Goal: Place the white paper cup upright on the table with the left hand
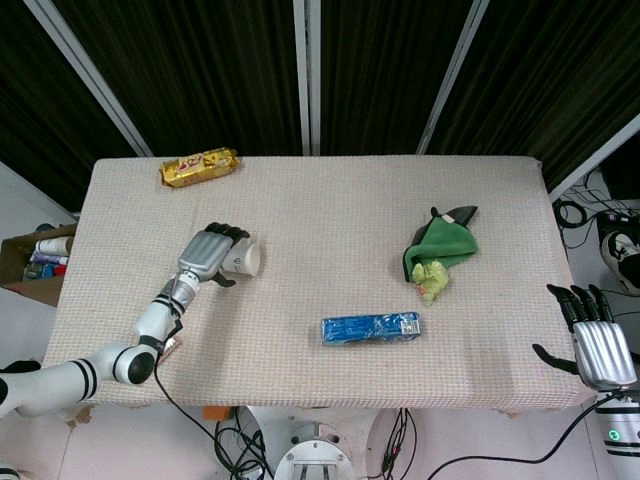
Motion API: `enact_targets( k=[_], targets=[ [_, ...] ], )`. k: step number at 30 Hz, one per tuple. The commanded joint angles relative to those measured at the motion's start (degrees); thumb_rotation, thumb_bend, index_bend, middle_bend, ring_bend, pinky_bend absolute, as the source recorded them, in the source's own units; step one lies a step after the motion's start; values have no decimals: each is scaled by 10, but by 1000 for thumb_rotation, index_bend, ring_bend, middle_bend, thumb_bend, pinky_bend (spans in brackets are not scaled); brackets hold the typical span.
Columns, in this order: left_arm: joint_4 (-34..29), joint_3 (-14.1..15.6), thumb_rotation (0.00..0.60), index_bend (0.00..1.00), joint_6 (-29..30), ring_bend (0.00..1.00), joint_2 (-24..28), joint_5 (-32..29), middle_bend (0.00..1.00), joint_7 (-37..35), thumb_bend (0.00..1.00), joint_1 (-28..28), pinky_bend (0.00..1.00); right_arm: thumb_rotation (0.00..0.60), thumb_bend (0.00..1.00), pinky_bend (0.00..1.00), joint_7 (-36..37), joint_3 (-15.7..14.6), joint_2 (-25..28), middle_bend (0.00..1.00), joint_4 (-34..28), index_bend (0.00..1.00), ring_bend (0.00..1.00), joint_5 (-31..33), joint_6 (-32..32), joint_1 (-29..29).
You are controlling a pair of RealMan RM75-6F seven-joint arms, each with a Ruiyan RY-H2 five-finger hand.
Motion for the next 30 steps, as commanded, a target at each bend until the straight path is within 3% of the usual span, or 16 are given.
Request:
enact_targets(
  k=[1,11,13,16,19,25,30],
  targets=[
    [18,3,600,185,-11,138,-14,-11,176,5,0,-12,135,600,93,69,1,1,-3,184,4,116,74,3,-8,4],
    [54,0,600,238,-19,158,-43,-34,198,10,0,-36,149,600,96,70,10,1,-5,184,10,116,74,9,-8,1],
    [69,-5,600,299,-13,226,-55,-34,273,1,24,-38,184,600,95,70,14,1,-6,184,13,116,74,11,-8,0],
    [91,-16,600,436,4,406,-73,-31,461,-24,143,-35,247,600,95,69,16,0,-7,184,16,115,74,12,-9,-2],
    [90,-36,600,506,25,483,-84,-26,540,-89,207,-18,307,600,98,70,20,-1,-8,184,19,116,74,14,-7,-5],
    [78,-84,600,503,73,483,-101,4,530,-298,211,34,322,600,101,69,26,-1,-10,184,23,116,74,14,-6,-7],
    [77,-103,600,472,56,465,-113,14,496,-473,203,72,308,600,101,69,26,0,-12,184,25,116,74,14,-9,-4]
  ],
)
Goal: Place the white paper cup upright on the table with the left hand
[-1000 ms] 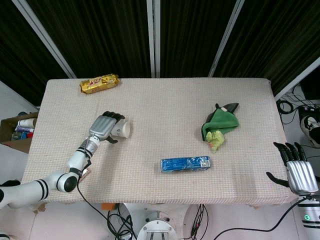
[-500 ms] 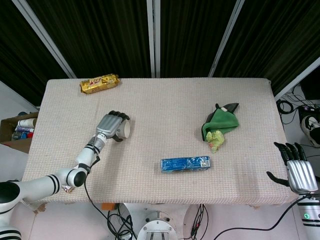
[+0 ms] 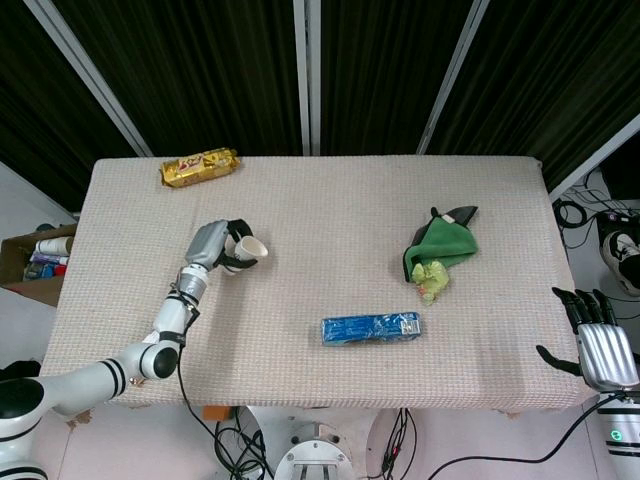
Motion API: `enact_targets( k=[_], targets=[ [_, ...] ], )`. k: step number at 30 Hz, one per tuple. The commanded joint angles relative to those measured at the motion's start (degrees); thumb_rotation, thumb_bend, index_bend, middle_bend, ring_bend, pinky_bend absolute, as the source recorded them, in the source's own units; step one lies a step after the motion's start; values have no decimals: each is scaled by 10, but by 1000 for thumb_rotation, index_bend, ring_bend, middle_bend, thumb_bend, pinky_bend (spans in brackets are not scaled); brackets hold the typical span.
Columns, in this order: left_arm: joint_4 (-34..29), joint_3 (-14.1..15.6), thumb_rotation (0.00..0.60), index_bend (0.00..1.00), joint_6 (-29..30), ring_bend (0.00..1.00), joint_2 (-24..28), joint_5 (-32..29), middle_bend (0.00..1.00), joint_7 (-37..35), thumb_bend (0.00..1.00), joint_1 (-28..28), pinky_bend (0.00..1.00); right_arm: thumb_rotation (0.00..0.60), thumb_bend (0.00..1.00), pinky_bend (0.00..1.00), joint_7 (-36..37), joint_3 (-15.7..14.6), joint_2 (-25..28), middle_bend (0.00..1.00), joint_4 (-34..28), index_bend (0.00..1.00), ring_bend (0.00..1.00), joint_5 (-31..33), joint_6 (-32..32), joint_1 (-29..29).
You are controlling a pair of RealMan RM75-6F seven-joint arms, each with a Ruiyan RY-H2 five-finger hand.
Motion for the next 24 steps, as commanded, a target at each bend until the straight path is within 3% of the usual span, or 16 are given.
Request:
enact_targets(
  k=[1,7,13,16,19,24],
  targets=[
    [1,-33,600,460,1,444,-21,25,479,-188,199,53,291,600,101,69,-2,1,0,184,-1,116,74,0,-3,2],
    [66,-3,600,407,2,326,-52,67,408,-229,181,63,215,600,101,69,-10,2,2,184,-9,116,74,1,-8,5],
    [93,15,600,386,20,275,-57,91,385,-223,176,74,184,600,101,70,-17,2,5,184,-16,116,74,1,-4,3],
    [89,22,600,355,32,243,-47,98,355,-214,174,83,171,600,101,70,-19,1,6,184,-19,116,74,-1,0,1],
    [66,27,600,253,52,194,-28,105,292,-196,175,96,159,600,101,70,-19,0,6,184,-21,116,74,-3,3,-1],
    [11,45,600,178,62,158,22,116,225,-115,174,104,157,600,101,70,-17,0,6,184,-20,116,74,-5,6,-2]
  ],
)
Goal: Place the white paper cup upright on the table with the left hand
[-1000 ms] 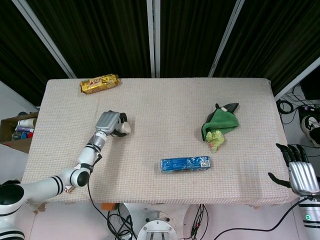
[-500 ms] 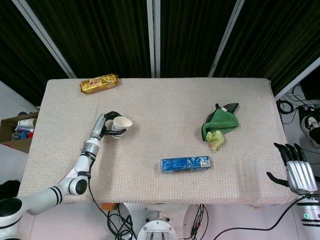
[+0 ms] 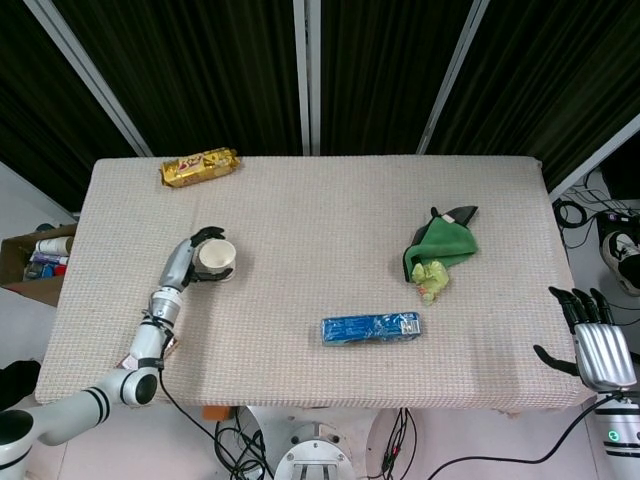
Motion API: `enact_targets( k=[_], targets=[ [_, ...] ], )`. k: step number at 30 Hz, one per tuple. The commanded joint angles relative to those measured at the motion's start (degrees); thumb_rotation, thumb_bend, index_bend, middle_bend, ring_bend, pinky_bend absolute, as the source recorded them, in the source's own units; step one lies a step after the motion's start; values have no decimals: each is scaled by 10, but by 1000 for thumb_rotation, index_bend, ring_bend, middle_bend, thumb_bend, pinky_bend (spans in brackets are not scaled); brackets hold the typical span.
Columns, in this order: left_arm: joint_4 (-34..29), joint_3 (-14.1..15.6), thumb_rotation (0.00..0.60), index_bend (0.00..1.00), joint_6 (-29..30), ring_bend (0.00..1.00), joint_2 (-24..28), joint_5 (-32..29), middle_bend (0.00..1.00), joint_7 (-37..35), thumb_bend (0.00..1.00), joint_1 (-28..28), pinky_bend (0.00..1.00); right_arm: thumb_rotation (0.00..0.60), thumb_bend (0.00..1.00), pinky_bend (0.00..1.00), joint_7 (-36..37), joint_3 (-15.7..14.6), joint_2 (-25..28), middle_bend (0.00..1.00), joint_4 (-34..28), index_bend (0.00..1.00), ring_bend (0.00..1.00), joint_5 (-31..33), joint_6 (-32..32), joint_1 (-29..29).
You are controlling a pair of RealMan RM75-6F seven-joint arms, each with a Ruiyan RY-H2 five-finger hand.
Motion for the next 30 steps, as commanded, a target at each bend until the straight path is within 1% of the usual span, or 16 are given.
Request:
enact_targets(
  k=[1,4,5,7,9,12,13,15,17,19,22,26,30],
  targets=[
    [-49,17,600,157,1,149,46,3,205,84,174,5,156,600,101,69,2,0,0,184,1,116,74,-1,1,0],
    [-110,17,600,116,2,130,90,-25,161,216,175,-3,149,600,101,69,5,-1,-1,184,3,116,74,-2,1,0],
    [-124,16,600,112,4,126,97,-31,153,238,174,-5,147,600,101,70,5,-1,-1,184,3,115,74,-2,0,-1],
    [-170,12,600,111,5,119,124,-45,140,309,175,-16,146,600,101,70,7,-2,-2,184,4,115,74,-2,0,-1],
    [-206,17,600,111,-19,116,153,-64,132,385,175,-37,145,600,101,69,9,-2,-3,184,6,116,74,-2,0,-1],
    [-242,19,600,111,-44,113,177,-113,124,470,174,-64,145,600,101,69,13,-2,-4,184,9,116,74,-2,3,-3],
    [-255,20,600,111,-49,113,184,-128,122,487,174,-71,145,600,101,69,14,-2,-4,184,10,116,74,-2,4,-5],
    [-291,16,600,111,-48,113,199,-154,120,505,174,-78,145,600,102,69,18,-3,-3,184,13,116,74,0,8,-9],
    [-327,11,600,111,-29,113,217,-164,120,508,166,-73,145,600,102,69,22,-2,-1,184,15,116,74,3,11,-12],
    [-350,10,600,111,4,113,232,-160,120,510,157,-61,145,600,102,69,25,-1,2,184,16,116,74,5,14,-14],
    [-368,20,600,121,70,114,250,-135,121,526,149,-35,145,600,102,69,31,1,7,184,17,116,74,5,18,-16],
    [-372,53,600,150,176,114,272,-85,131,548,146,21,145,600,102,69,43,3,14,184,19,116,74,3,18,-14],
    [-360,93,600,171,243,113,287,-38,137,537,147,79,145,600,105,70,54,5,12,186,26,116,74,-2,13,-9]
  ],
)
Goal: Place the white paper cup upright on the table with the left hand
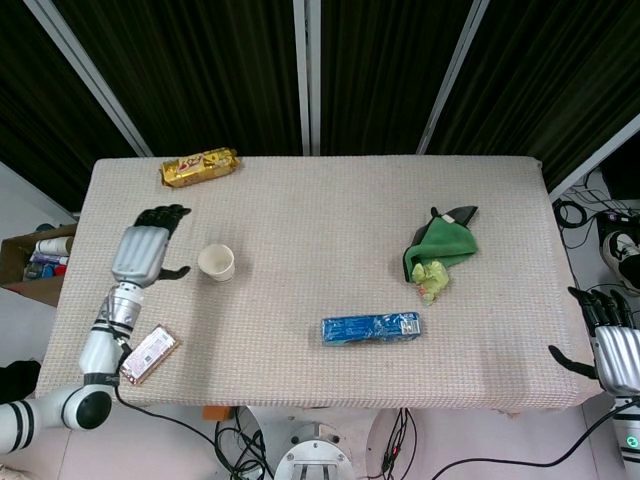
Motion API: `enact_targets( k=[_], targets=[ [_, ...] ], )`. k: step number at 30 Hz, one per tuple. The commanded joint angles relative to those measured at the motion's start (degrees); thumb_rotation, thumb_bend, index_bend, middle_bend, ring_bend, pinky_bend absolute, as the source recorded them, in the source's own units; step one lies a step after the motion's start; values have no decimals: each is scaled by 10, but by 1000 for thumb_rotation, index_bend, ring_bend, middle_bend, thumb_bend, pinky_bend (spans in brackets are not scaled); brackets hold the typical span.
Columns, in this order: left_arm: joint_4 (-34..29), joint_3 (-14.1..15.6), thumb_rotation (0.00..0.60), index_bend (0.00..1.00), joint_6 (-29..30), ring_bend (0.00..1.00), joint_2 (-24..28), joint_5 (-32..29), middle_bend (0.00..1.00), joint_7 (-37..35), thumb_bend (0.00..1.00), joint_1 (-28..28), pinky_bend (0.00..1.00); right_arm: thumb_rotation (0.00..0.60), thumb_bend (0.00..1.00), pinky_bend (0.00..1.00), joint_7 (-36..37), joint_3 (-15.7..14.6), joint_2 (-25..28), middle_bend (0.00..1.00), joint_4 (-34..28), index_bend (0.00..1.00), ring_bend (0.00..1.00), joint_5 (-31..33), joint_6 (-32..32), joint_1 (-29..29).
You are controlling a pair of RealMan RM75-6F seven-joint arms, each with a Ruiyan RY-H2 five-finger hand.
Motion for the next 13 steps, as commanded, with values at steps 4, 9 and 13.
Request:
enact_targets(
  k=[4,9,13],
  targets=[
    [32,88,600,181,127,114,34,103,137,-43,145,125,144,600,118,69,14,0,-5,188,11,116,74,-11,-6,9],
    [43,124,600,181,185,114,40,153,137,-92,132,187,144,600,118,71,17,0,-12,199,16,115,74,-29,8,12],
    [44,142,600,181,224,114,42,188,137,-111,122,225,144,600,128,71,19,-1,-17,207,19,121,75,-42,16,16]
  ],
)
